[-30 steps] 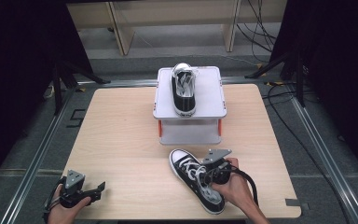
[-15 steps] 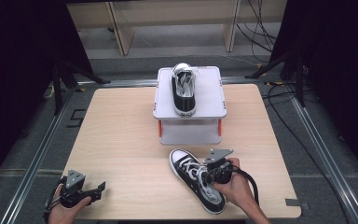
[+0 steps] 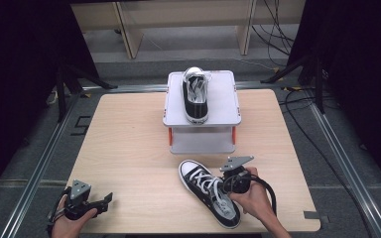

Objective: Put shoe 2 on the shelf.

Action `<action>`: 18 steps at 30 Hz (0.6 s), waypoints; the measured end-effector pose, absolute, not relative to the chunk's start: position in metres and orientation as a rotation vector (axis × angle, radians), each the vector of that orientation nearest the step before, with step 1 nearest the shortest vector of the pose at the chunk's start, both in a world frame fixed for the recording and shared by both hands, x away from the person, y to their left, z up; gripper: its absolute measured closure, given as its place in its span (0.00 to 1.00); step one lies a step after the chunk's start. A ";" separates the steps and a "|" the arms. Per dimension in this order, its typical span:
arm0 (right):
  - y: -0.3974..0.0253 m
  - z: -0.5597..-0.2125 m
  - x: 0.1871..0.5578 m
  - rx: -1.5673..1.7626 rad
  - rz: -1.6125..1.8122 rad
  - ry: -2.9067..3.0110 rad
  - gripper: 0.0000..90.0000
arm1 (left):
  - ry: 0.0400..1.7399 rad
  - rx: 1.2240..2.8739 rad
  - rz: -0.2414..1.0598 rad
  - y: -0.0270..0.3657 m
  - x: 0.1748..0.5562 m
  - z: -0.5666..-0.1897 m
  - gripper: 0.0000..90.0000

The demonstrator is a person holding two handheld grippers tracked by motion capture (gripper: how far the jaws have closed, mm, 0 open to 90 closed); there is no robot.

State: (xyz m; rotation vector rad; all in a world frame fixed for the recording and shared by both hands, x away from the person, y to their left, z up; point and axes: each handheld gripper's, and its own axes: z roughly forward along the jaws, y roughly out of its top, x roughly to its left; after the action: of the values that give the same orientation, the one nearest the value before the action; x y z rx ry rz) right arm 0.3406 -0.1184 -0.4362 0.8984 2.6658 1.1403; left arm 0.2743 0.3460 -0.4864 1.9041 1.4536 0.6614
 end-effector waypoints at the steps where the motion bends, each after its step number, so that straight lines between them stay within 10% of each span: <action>1: -0.118 -0.435 0.340 0.899 1.139 2.670 0.93 | 1.453 1.906 0.663 0.346 0.274 -0.487 0.17; 18: -0.126 -0.394 0.343 0.845 1.214 2.763 0.94 | 1.454 1.932 0.658 0.346 0.278 -0.489 0.17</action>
State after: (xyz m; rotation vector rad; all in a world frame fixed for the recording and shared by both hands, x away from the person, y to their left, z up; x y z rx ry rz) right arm 0.3427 -0.1263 -0.3941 0.8445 2.7633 1.2141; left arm 0.2775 0.3460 -0.4890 1.9317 1.4535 0.6581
